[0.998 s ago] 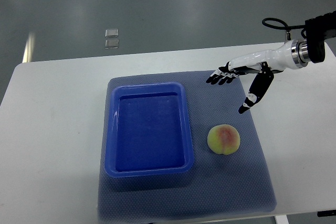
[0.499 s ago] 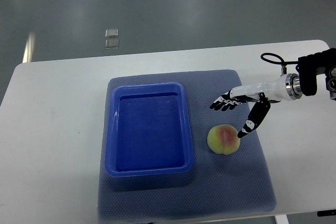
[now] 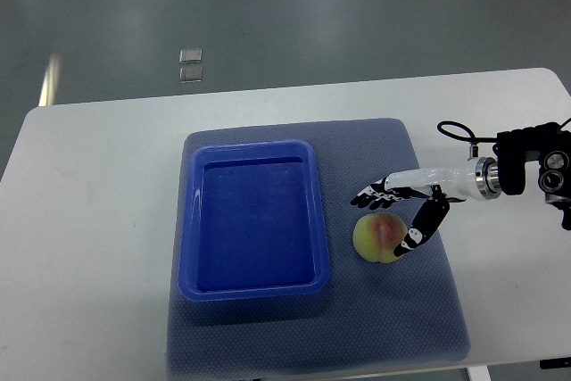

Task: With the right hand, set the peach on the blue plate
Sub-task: 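Close the right hand fingers around the peach, then lift the peach up off the mat with the right hand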

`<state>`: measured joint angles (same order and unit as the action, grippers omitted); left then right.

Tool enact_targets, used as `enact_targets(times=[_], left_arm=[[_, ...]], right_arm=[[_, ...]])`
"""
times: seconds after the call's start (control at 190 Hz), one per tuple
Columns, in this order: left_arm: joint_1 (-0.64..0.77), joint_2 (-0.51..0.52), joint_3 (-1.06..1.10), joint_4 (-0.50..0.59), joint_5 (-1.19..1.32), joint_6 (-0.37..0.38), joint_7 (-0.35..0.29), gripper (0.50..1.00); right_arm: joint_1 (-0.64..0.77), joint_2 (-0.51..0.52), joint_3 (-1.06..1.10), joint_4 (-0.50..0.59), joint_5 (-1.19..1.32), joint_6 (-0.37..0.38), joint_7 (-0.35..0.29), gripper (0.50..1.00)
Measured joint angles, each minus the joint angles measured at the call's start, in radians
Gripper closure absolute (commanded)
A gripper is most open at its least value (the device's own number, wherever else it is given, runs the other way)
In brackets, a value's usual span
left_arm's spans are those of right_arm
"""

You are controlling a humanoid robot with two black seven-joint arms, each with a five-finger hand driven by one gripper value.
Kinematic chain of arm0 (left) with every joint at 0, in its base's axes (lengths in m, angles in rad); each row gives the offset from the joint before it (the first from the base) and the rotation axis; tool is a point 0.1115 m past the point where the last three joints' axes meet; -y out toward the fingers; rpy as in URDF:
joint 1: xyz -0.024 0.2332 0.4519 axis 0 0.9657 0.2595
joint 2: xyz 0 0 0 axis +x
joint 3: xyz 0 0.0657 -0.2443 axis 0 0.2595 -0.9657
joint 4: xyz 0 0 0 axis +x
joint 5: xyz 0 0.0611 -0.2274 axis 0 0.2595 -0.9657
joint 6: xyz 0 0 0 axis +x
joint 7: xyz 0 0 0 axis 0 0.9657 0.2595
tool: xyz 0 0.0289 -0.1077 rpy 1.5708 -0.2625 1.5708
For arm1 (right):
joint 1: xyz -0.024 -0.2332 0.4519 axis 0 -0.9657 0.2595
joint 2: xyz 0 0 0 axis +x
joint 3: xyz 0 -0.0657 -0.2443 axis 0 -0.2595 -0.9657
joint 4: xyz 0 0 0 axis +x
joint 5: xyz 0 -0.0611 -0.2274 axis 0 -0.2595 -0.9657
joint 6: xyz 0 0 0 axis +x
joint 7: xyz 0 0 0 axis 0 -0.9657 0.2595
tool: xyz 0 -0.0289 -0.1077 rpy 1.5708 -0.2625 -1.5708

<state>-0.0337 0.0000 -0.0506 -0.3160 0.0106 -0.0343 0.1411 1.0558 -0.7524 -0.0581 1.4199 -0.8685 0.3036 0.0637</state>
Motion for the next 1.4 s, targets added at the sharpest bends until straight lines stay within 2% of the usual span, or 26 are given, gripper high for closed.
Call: enact_targets(times=[0.452, 0.641, 0.646, 0.709, 0.762, 0.767, 0.825, 0.83, 0.878, 0.883, 0.946, 1.114, 1.235, 1.398], left_arm=[[0.0, 0.0, 0.0, 0.005, -0.001, 0.001, 0.0, 0.5], [0.0, 0.0, 0.0, 0.006, -0.001, 0.001, 0.0, 0.5], [0.0, 0.0, 0.0, 0.006, -0.001, 0.001, 0.0, 0.5], [0.0, 0.0, 0.0, 0.006, -0.001, 0.001, 0.0, 0.5], [0.0, 0.0, 0.0, 0.006, -0.001, 0.001, 0.0, 0.5], [0.0, 0.0, 0.0, 0.006, -0.001, 0.001, 0.0, 0.5], [0.0, 0.0, 0.0, 0.006, -0.001, 0.001, 0.0, 0.5], [0.0, 0.0, 0.0, 0.006, -0.001, 0.001, 0.0, 0.5], [0.0, 0.0, 0.0, 0.006, -0.002, 0.001, 0.0, 0.5], [0.0, 0.0, 0.0, 0.006, -0.002, 0.001, 0.0, 0.5], [0.0, 0.0, 0.0, 0.006, -0.002, 0.001, 0.0, 0.5], [0.0, 0.0, 0.0, 0.008, -0.001, 0.001, 0.0, 0.5], [0.0, 0.0, 0.0, 0.008, -0.002, 0.001, 0.0, 0.5], [0.0, 0.0, 0.0, 0.008, -0.002, 0.0, 0.0, 0.5]], right_arm=[[-0.074, 0.004, 0.033, -0.005, -0.049, -0.042, 0.039, 0.581], [-0.107, 0.018, 0.053, -0.006, -0.057, -0.062, 0.048, 0.601], [-0.108, 0.018, 0.054, -0.006, -0.059, -0.064, 0.049, 0.631], [-0.114, 0.021, 0.055, -0.006, -0.067, -0.073, 0.055, 0.658], [-0.119, 0.024, 0.055, -0.006, -0.076, -0.083, 0.061, 0.658], [-0.12, 0.024, 0.055, -0.006, -0.076, -0.084, 0.062, 0.723], [-0.124, 0.026, 0.055, -0.007, -0.084, -0.092, 0.067, 0.805], [-0.124, 0.026, 0.055, -0.007, -0.085, -0.093, 0.067, 0.83], [-0.129, 0.028, 0.055, -0.007, -0.094, -0.099, 0.073, 0.83], [-0.129, 0.028, 0.055, -0.007, -0.096, -0.099, 0.073, 0.919], [-0.133, 0.029, 0.055, -0.007, -0.111, -0.106, 0.08, 1.0], [-0.109, 0.014, 0.074, -0.002, -0.128, -0.092, 0.094, 1.0], [-0.03, -0.024, 0.1, 0.007, -0.117, -0.033, 0.097, 1.0], [0.187, -0.107, 0.105, 0.012, -0.038, 0.052, 0.094, 1.0]])
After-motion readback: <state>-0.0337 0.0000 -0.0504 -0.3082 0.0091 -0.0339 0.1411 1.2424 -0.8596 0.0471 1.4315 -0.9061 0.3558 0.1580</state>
